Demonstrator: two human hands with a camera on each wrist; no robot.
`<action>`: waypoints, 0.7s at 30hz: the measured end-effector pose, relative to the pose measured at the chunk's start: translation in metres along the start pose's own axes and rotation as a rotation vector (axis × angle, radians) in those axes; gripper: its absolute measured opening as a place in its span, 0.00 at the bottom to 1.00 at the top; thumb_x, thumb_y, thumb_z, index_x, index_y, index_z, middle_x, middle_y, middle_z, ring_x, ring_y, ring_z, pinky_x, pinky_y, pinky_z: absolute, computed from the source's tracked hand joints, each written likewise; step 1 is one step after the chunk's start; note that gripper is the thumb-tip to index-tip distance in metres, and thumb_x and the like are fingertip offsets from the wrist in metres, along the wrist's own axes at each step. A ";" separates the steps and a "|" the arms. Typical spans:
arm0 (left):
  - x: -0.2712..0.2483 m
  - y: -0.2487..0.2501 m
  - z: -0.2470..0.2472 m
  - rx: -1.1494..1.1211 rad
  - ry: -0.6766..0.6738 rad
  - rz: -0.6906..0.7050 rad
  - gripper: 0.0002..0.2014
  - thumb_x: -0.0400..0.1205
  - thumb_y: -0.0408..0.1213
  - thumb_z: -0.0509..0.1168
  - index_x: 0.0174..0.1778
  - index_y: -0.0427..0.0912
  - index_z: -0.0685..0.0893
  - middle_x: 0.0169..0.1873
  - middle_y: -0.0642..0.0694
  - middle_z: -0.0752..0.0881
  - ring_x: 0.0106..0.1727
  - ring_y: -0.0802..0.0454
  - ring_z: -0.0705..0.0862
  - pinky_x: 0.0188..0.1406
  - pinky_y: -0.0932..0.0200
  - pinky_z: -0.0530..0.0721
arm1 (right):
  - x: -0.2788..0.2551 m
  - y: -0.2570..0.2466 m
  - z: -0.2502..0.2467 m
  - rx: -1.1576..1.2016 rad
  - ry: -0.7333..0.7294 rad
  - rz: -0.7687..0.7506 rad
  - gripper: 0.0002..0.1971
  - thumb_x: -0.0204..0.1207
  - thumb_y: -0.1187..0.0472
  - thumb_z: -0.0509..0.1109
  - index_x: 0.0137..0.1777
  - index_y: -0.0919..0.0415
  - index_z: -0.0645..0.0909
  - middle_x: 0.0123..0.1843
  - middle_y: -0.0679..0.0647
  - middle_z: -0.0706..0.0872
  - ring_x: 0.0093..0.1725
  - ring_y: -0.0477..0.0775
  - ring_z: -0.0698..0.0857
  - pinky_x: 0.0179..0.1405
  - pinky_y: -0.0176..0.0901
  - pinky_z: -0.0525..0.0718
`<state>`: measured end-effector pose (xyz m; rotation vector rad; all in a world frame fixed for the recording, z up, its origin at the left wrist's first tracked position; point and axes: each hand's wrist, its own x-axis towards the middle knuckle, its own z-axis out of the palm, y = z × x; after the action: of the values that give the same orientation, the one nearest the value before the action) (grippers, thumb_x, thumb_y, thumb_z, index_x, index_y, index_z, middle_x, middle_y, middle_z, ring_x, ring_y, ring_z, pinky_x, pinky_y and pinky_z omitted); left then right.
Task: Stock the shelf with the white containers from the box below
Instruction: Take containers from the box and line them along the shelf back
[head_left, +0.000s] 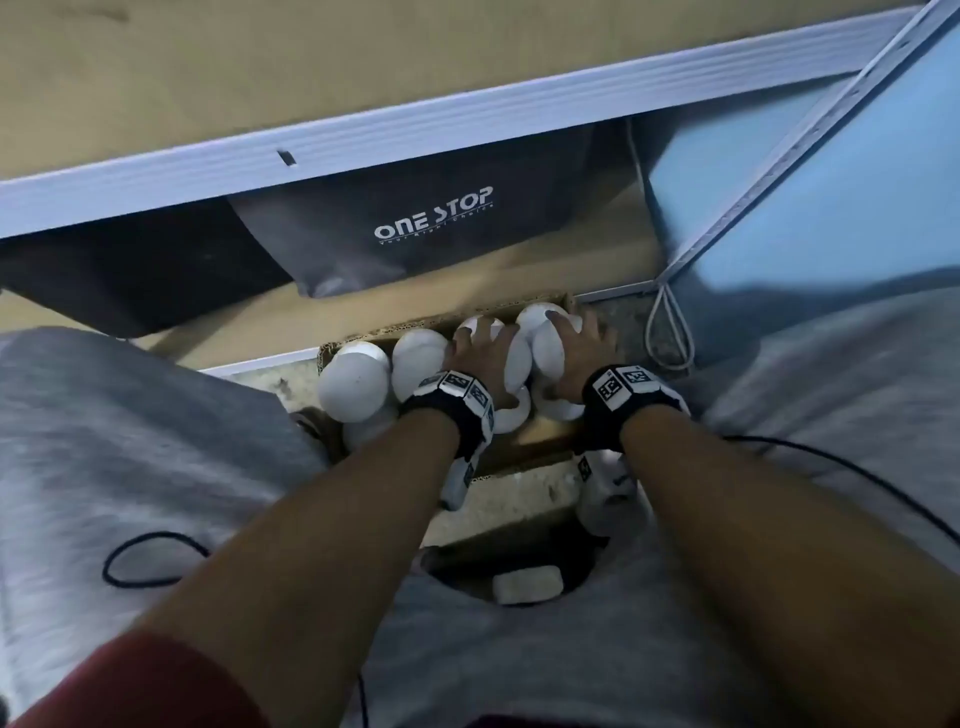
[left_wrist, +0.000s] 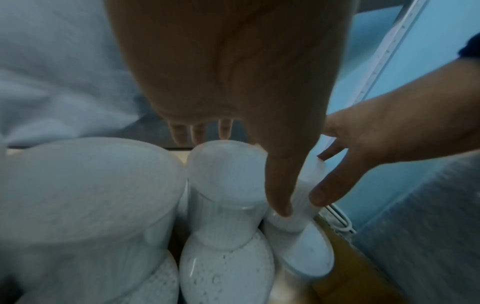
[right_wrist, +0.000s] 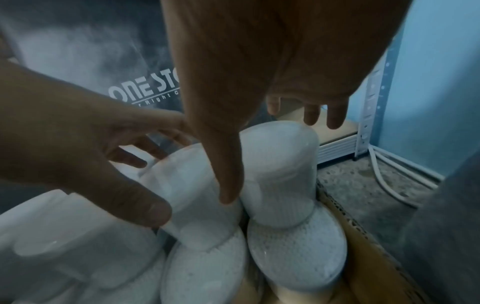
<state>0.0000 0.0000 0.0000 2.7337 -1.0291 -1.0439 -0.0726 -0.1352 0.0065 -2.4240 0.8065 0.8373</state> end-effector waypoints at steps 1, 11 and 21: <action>0.000 0.001 0.000 0.013 -0.013 0.008 0.49 0.69 0.51 0.76 0.82 0.52 0.54 0.81 0.41 0.54 0.78 0.32 0.60 0.74 0.36 0.68 | 0.001 0.000 0.001 -0.011 -0.001 -0.002 0.54 0.65 0.50 0.79 0.83 0.41 0.44 0.84 0.56 0.43 0.81 0.72 0.53 0.74 0.62 0.66; 0.011 0.004 0.006 0.037 -0.012 -0.042 0.47 0.69 0.44 0.76 0.80 0.54 0.56 0.79 0.41 0.56 0.75 0.31 0.62 0.65 0.36 0.76 | 0.016 -0.004 0.003 0.015 0.003 0.039 0.45 0.66 0.58 0.77 0.79 0.43 0.55 0.81 0.56 0.50 0.78 0.75 0.56 0.73 0.64 0.69; -0.011 0.011 -0.029 -0.026 0.011 -0.004 0.48 0.64 0.45 0.80 0.78 0.51 0.63 0.76 0.40 0.60 0.74 0.31 0.64 0.65 0.36 0.78 | -0.011 -0.010 -0.026 0.007 0.061 0.007 0.39 0.64 0.55 0.79 0.74 0.48 0.64 0.76 0.57 0.57 0.76 0.77 0.58 0.65 0.63 0.77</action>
<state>0.0051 -0.0073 0.0314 2.7191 -1.0014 -1.0339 -0.0632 -0.1387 0.0349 -2.4529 0.8390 0.7652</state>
